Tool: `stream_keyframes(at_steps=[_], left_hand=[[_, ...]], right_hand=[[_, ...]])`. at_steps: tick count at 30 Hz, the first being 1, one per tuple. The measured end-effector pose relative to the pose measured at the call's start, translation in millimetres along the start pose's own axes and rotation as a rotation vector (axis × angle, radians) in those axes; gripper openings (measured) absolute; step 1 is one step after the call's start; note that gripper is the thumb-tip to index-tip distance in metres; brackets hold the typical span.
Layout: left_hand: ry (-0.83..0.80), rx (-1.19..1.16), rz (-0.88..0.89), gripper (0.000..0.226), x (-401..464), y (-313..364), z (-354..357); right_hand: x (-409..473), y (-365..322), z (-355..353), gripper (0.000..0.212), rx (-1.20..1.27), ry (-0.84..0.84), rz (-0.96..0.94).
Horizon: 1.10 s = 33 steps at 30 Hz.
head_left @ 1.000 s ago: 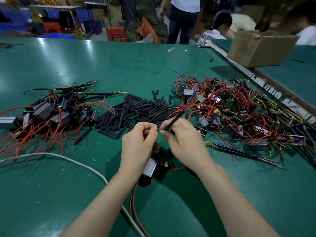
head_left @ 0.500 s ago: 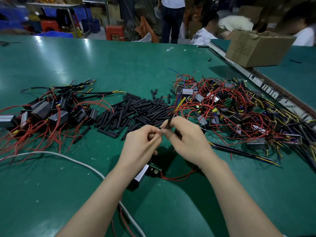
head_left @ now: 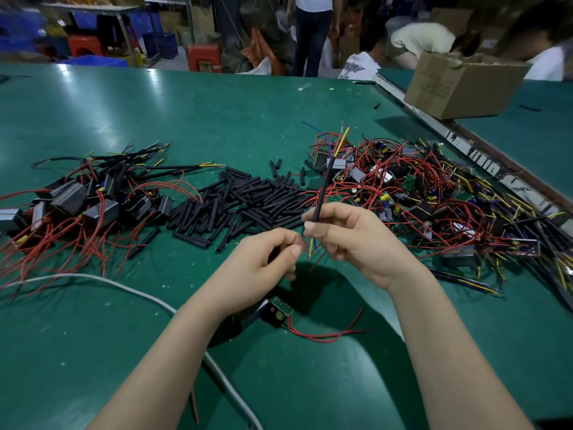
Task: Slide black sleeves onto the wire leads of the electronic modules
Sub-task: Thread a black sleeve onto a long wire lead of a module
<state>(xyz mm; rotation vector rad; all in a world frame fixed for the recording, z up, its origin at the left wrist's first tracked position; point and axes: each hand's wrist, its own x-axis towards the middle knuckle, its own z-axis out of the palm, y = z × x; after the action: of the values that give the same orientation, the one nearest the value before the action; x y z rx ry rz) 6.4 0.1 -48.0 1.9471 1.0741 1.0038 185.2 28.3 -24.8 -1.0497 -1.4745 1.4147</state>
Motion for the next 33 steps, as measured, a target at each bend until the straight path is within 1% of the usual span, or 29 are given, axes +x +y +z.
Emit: stream_keyframes(at_steps=[2, 6, 10, 14, 16, 18, 22, 25, 27, 29, 31, 33], left_hand=[[-0.026, -0.042, 0.004, 0.019, 0, 1, -1], [-0.019, -0.168, -0.014, 0.019, -1, 2, -3], [0.033, -0.283, -0.040, 0.019, 0, 1, -3], [0.156, -0.453, -0.140, 0.017, 4, -2, 4], [0.216, -0.499, -0.173, 0.017, 6, -4, 8], [0.241, -0.493, -0.179, 0.017, 7, -4, 9], [0.248, -0.456, -0.172, 0.017, 7, -3, 10], [0.261, -0.439, -0.185, 0.019, 7, -1, 10], [0.265, -0.437, -0.191, 0.019, 7, 1, 12], [0.269, -0.431, -0.196, 0.019, 7, 2, 12], [0.286, -0.405, -0.202, 0.017, 7, 2, 12], [0.307, -0.380, -0.220, 0.017, 7, 1, 11]], right_hand=[[-1, 0, 0, 0.011, -0.017, -0.038, -0.020], [-3, 0, 0, 0.022, -0.057, -0.090, -0.041], [-4, 2, 5, 0.014, -0.091, -0.106, -0.140], [0, 7, 11, 0.013, -0.122, -0.017, -0.197], [3, 11, 13, 0.014, -0.148, 0.022, -0.208], [4, 13, 15, 0.016, -0.184, 0.044, -0.238], [5, 15, 16, 0.008, -0.224, 0.058, -0.265], [5, 16, 15, 0.004, -0.198, 0.057, -0.272], [5, 17, 18, 0.009, -0.178, 0.099, -0.282], [6, 20, 24, 0.015, -0.186, 0.176, -0.287], [6, 23, 30, 0.012, -0.237, 0.246, -0.294], [7, 24, 32, 0.009, -0.280, 0.278, -0.291]])
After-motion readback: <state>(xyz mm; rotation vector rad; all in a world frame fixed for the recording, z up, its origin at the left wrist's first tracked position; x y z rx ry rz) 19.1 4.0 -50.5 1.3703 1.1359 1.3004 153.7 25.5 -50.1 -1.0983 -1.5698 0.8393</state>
